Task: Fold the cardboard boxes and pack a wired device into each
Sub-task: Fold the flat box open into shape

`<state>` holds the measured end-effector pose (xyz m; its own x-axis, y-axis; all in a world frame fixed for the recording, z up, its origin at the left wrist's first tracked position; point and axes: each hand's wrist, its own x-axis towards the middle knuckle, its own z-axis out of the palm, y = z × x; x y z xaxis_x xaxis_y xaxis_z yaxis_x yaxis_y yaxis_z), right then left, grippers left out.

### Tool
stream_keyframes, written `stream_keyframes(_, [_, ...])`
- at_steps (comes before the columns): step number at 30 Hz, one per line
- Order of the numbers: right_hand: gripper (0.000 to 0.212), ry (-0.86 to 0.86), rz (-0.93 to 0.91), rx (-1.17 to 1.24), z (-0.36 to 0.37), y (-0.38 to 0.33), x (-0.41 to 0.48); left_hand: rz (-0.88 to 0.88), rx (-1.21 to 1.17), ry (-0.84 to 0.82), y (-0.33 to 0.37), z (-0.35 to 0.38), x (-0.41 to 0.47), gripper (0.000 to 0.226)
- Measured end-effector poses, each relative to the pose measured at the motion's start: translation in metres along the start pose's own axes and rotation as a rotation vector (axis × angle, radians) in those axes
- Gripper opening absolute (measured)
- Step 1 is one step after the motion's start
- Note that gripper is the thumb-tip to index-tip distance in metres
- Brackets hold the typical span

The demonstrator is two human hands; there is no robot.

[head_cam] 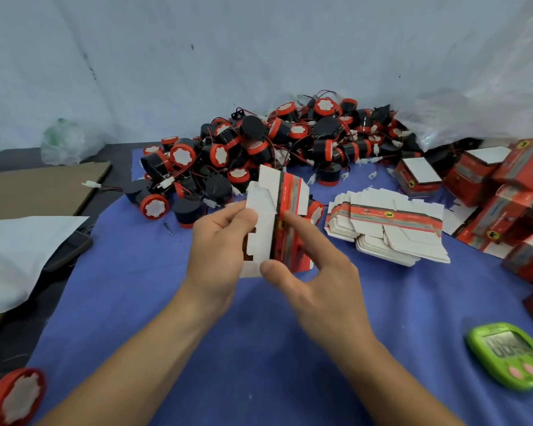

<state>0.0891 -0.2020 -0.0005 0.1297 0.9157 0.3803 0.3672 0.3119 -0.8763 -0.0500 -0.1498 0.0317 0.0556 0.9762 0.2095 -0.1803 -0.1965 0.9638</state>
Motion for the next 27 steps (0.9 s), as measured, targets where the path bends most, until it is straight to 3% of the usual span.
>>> stream_keyframes(2, [0.079, -0.016, 0.039, -0.007, 0.000, -0.001, 0.001, -0.053, -0.005, -0.065, 0.004, -0.001, 0.002, 0.039])
stream_keyframes(5, [0.075, -0.041, 0.015, -0.057, -0.001, -0.003, 0.000, -0.093, 0.028, -0.138, 0.009, -0.005, 0.003, 0.037])
stream_keyframes(9, [0.078, 0.003, -0.253, -0.215, 0.006, 0.002, 0.001, -0.022, 0.114, -0.184, 0.016, -0.008, 0.001, 0.027])
stream_keyframes(15, [0.070, -0.003, -0.272, -0.275, 0.010, 0.004, 0.004, 0.064, 0.256, -0.116, 0.014, -0.014, 0.003, 0.014])
stream_keyframes(21, [0.037, 0.066, -0.280, -0.299, 0.004, 0.002, 0.004, 0.030, 0.191, 0.022, 0.002, -0.005, 0.002, 0.022])
stream_keyframes(23, [0.031, 0.086, -0.316, -0.285, 0.003, 0.001, 0.005, 0.152, 0.346, 0.094, 0.000, -0.006, 0.000, 0.026])
stream_keyframes(27, [0.026, 0.131, -0.376, -0.240, 0.004, -0.004, 0.001, 0.588, 0.738, 0.116, 0.007, -0.014, -0.006, 0.015])
